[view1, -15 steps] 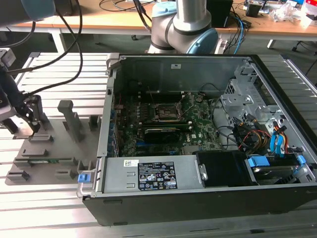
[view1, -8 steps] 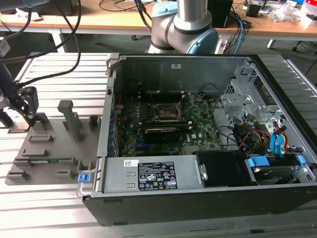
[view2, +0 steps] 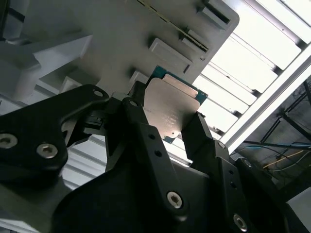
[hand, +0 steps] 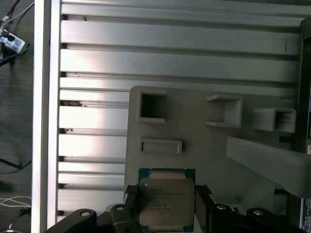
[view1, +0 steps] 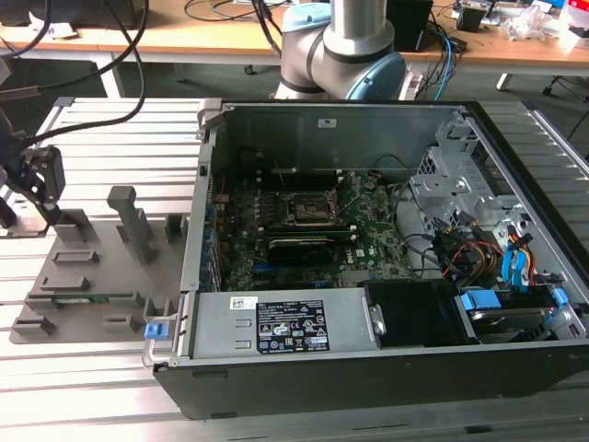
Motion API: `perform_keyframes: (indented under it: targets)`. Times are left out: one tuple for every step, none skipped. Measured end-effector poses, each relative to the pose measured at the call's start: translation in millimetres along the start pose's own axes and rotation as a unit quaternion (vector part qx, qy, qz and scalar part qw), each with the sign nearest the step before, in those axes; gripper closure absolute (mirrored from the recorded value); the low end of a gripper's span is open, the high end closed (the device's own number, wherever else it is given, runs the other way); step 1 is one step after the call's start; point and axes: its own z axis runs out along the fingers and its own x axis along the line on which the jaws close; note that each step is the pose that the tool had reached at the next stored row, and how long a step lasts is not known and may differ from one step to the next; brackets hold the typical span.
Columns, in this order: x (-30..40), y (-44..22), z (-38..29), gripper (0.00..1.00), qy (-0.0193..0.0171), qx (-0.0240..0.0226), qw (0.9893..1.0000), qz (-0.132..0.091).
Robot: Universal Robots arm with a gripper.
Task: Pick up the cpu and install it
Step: 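Pick up the cpu and move it towards the insertion slot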
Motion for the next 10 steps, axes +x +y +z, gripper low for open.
perform_keyframes:
  targets:
    - [0.0, -0.1, -1.5, 0.45, 0.0000, 0.0000, 1.0000, 0.000]
    - [-0.1, -0.1, -4.7, 0.45, 0.0000, 0.0000, 1.0000, 0.000]
    - [-0.2, -0.2, -7.8, 0.45, 0.0000, 0.0000, 1.0000, 0.000]
    - [-0.3, -0.3, -11.3, 0.45, 0.0000, 0.0000, 1.0000, 0.000]
    - [-0.4, -0.4, -14.0, 0.45, 0.0000, 0.0000, 1.0000, 0.000]
    - [-0.5, -0.5, -16.5, 0.45, 0.0000, 0.0000, 1.0000, 0.000]
    - [-0.5, -0.5, -18.2, 0.45, 0.0000, 0.0000, 1.0000, 0.000]
    - [-0.6, -0.6, -21.2, 0.45, 0.0000, 0.0000, 1.0000, 0.000]
    - [-0.7, -0.6, -23.3, 0.45, 0.0000, 0.0000, 1.0000, 0.000]
    - [-0.7, -0.7, -25.0, 0.45, 0.0000, 0.0000, 1.0000, 0.000]
